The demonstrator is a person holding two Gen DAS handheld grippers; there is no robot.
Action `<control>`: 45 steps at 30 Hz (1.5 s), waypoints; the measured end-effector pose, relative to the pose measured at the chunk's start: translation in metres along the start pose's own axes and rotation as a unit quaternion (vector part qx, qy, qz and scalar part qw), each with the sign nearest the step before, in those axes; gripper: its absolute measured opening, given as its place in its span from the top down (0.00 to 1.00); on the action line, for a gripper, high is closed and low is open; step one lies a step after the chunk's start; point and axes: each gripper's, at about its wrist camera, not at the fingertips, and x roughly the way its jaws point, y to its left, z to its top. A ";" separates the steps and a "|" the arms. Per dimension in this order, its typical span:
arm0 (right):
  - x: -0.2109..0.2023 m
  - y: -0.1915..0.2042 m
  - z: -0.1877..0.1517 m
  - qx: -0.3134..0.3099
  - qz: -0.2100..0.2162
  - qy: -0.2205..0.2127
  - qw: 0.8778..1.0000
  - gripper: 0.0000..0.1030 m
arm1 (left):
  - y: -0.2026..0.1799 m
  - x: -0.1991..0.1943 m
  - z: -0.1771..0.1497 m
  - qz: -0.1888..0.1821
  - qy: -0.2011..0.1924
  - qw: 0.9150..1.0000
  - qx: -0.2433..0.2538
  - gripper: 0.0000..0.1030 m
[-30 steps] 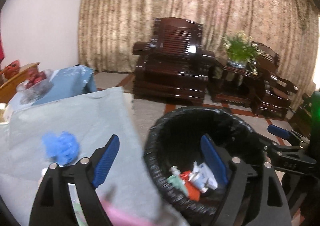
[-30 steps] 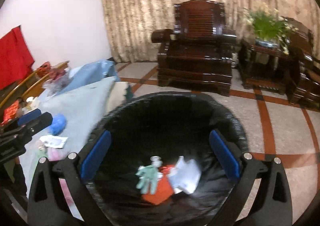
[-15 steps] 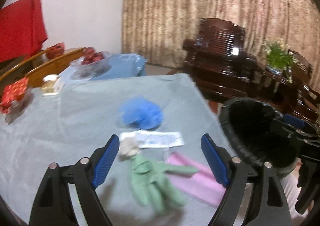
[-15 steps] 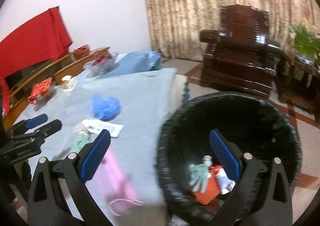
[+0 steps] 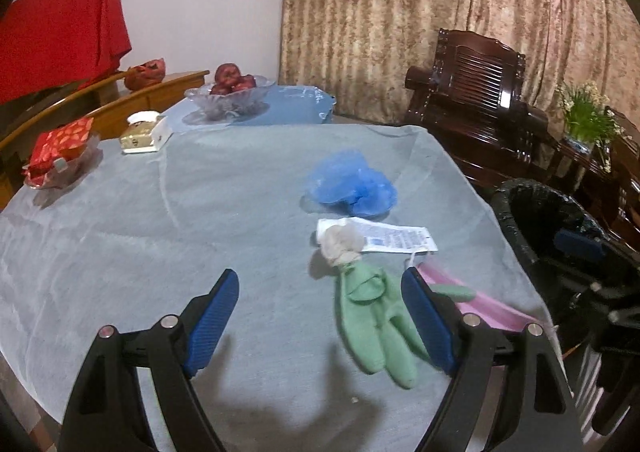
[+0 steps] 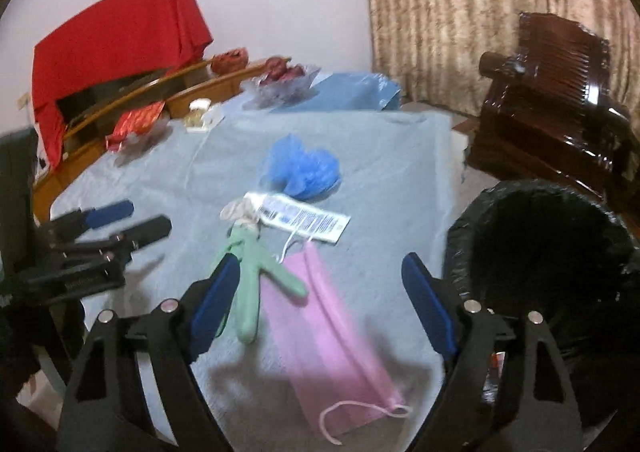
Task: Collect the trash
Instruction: 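Move both open tools back to the table toward the glove and pink mask, then close the left tool on the second green glove while the right tool grasps the pink mask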
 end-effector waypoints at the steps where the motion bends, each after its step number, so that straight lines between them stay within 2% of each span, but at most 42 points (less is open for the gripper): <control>1: 0.005 0.002 -0.003 -0.001 0.003 0.006 1.000 0.24 | 0.003 0.001 -0.002 0.002 0.001 1.000 -0.002 0.21; 3: 0.015 0.005 -0.010 -0.008 0.005 0.023 1.000 0.30 | 0.006 0.002 -0.004 0.005 0.004 1.000 -0.004 0.21; 12: 0.047 -0.001 -0.029 -0.023 0.007 0.072 0.997 0.38 | 0.010 0.011 -0.012 0.004 0.018 1.000 -0.011 0.23; 24: 0.042 -0.006 -0.032 -0.033 0.007 0.072 0.997 0.38 | -0.014 0.043 -0.016 -0.019 0.042 0.999 0.000 0.25; 31: 0.043 -0.009 -0.036 -0.027 0.007 0.076 0.997 0.38 | -0.016 0.067 -0.031 -0.035 0.084 0.996 -0.007 0.37; 33: 0.044 -0.010 -0.037 -0.026 0.007 0.077 0.997 0.38 | -0.015 0.072 -0.035 -0.045 0.096 0.994 -0.015 0.44; 36: 0.045 -0.010 -0.037 -0.025 0.006 0.079 0.997 0.38 | -0.016 0.075 -0.036 -0.065 0.103 0.992 -0.013 0.57; 37: 0.045 -0.010 -0.037 -0.025 0.007 0.079 0.997 0.38 | -0.018 0.075 -0.036 -0.080 0.106 0.991 -0.011 0.70; 38: 0.045 -0.010 -0.038 -0.025 0.007 0.079 0.997 0.38 | -0.021 0.074 -0.036 -0.085 0.107 0.991 -0.008 0.76; 45: 0.046 -0.011 -0.038 -0.027 0.006 0.078 0.997 0.38 | -0.022 0.067 -0.034 -0.087 0.098 0.991 -0.011 0.88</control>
